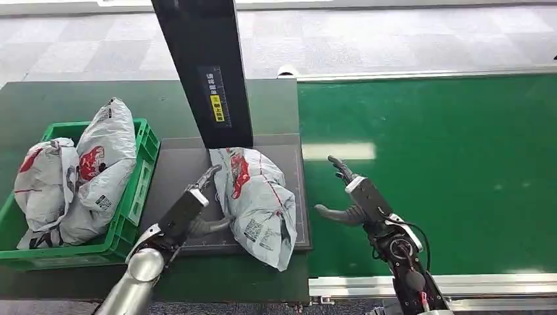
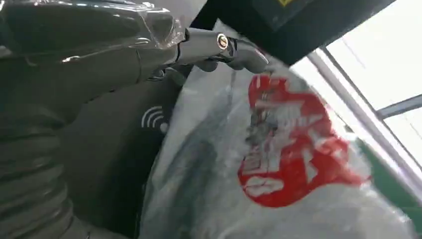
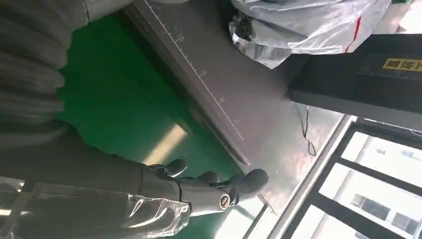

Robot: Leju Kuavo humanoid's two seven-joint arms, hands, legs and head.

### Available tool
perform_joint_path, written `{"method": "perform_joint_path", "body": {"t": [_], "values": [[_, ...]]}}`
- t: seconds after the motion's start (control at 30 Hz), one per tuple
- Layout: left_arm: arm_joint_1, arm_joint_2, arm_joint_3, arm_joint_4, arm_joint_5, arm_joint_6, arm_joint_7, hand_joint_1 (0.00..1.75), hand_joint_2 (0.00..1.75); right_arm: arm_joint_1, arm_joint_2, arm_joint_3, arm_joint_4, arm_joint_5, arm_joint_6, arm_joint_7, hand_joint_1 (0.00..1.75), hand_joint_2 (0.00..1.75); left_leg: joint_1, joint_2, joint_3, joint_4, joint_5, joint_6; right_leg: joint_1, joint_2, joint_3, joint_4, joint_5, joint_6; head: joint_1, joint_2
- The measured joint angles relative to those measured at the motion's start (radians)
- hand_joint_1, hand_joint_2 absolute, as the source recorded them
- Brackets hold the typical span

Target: Moved the parcel from conveyor to table for the left to box.

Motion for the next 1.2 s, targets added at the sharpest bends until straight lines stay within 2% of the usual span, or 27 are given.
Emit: {"method": "perform_joint_path", "body": {"t": [0.13, 0.53, 0.57, 0.6, 0.63, 0.67, 0.73, 0.9, 1.2], "values": [[-0.002, 0.007, -0.042, 0.030, -0.128, 0.026, 0.034, 0.00, 1.75, 0.003, -0.004, -0.005, -0.002, 0.000, -0.006, 0.009, 0.00, 1.75, 0.000, 0.000, 0.000, 0.000, 0.000, 0.000, 0.000, 0.000, -0.001, 0.000, 0.000, 0.000, 0.000, 0.000], [-0.018, 0.013, -0.068, 0.061, -0.163, 0.035, 0.037, 0.00, 1.75, 0.014, -0.010, -0.016, -0.011, 0.000, -0.007, 0.017, 0.00, 1.75, 0.000, 0.000, 0.000, 0.000, 0.000, 0.000, 0.000, 0.000, 0.000, 0.000, 0.000, 0.000, 0.000, 0.000], [-0.019, 0.013, -0.068, 0.061, -0.161, 0.030, 0.035, 1.66, 1.75, 0.015, -0.010, -0.017, -0.011, 0.000, -0.007, 0.017, 0.00, 1.75, 0.000, 0.000, 0.000, 0.000, 0.000, 0.000, 0.000, 0.000, 0.000, 0.000, 0.000, 0.000, 0.000, 0.000], [-0.021, 0.013, -0.068, 0.062, -0.151, 0.017, 0.030, 1.75, 1.75, 0.017, -0.011, -0.017, -0.011, 0.001, -0.007, 0.018, 0.00, 1.75, 0.000, 0.000, 0.000, 0.000, 0.000, 0.000, 0.000, 0.000, 0.000, 0.000, 0.000, 0.000, 0.000, 0.000], [-0.023, 0.014, -0.068, 0.063, -0.135, -0.005, 0.020, 1.75, 1.75, 0.019, -0.012, -0.017, -0.014, 0.001, -0.007, 0.019, 0.00, 1.75, 0.000, 0.000, 0.000, 0.000, 0.000, 0.000, 0.000, 0.000, 0.000, 0.000, 0.000, 0.000, 0.000, 0.000], [-0.025, 0.014, -0.067, 0.065, -0.115, -0.023, 0.009, 1.55, 1.75, 0.020, -0.013, -0.017, -0.016, 0.001, -0.007, 0.022, 0.00, 1.75, 0.000, 0.000, 0.000, 0.000, 0.000, 0.000, 0.000, 0.000, 0.000, 0.000, 0.000, 0.000, 0.000, 0.000], [-0.026, 0.014, -0.067, 0.068, -0.081, -0.045, -0.009, 1.75, 1.75, 0.025, -0.015, -0.018, -0.023, 0.000, -0.007, 0.026, 0.00, 1.75, 0.000, 0.000, 0.000, 0.000, 0.000, 0.000, 0.000, 0.000, 0.000, 0.000, 0.000, 0.000, 0.000, 0.000], [-0.032, 0.014, -0.062, 0.069, -0.020, -0.051, -0.059, 1.75, 1.75, 0.042, -0.019, -0.022, -0.046, 0.000, -0.008, 0.038, 0.00, 1.75, 0.000, 0.000, -0.001, 0.000, 0.000, 0.000, 0.000, 0.000, -0.001, 0.000, 0.000, 0.000, 0.000, 0.000], [-0.040, 0.013, -0.061, 0.069, -0.001, -0.055, -0.070, 1.75, 1.75, 0.054, -0.024, -0.026, -0.063, 0.000, -0.009, 0.041, 0.00, 1.75, 0.000, 0.000, 0.000, 0.000, 0.000, 0.000, 0.000, 0.000, -0.001, 0.000, 0.000, 0.000, 0.000, 0.000]]}}
